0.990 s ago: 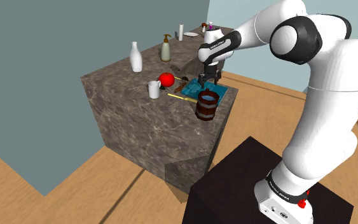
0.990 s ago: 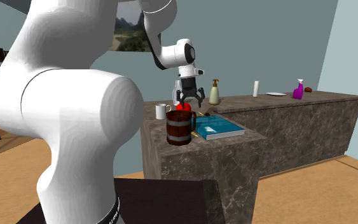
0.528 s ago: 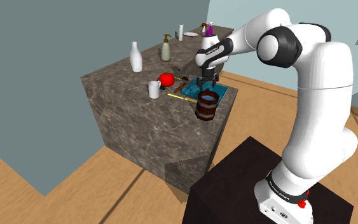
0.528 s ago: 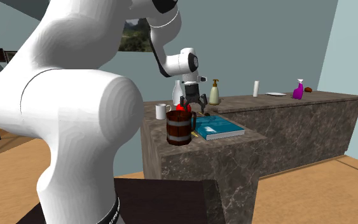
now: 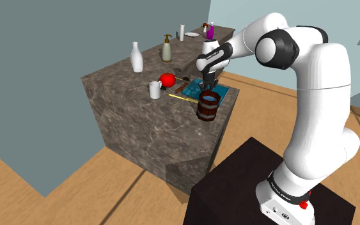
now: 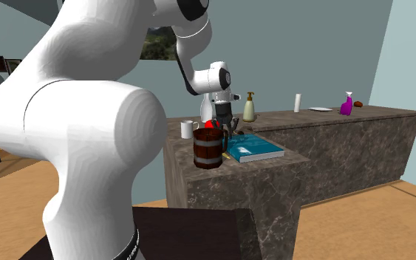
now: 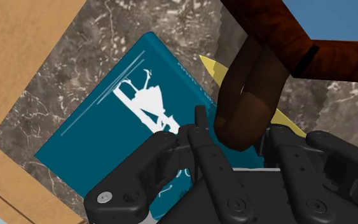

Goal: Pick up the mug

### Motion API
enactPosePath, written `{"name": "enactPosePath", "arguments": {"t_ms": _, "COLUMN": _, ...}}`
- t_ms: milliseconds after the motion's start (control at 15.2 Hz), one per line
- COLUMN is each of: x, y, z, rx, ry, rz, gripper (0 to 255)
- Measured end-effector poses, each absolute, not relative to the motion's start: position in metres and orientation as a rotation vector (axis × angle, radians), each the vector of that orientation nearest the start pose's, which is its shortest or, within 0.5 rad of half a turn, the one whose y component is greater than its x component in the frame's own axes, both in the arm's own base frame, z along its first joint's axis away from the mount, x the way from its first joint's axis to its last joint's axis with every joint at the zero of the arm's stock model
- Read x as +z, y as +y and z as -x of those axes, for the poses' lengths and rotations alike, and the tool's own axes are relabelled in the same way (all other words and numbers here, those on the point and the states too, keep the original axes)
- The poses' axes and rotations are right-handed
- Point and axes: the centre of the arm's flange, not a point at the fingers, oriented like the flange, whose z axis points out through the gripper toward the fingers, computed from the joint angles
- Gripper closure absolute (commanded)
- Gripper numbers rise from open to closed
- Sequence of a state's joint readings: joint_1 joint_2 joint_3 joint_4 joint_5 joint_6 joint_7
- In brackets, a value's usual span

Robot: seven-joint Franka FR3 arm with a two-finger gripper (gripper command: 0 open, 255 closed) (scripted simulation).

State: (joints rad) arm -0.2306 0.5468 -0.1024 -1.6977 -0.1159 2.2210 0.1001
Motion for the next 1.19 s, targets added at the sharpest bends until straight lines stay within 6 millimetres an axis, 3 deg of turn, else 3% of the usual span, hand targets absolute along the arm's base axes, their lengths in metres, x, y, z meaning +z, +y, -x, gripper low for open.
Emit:
{"name": "enactPosePath", "arguments": {"t_ms": 528, "x": 0.28, "y": -0.216, "z": -0.636, "rx": 0.064, "ry": 0.568, "rz": 3.233, "gripper": 255}}
{"name": "enactPosePath", "arguments": {"t_ms": 1188, "x": 0.329, "y": -0.216, "z": -0.637, "rx": 0.067, "ry": 0.567, "rz": 3.233, "gripper": 255}}
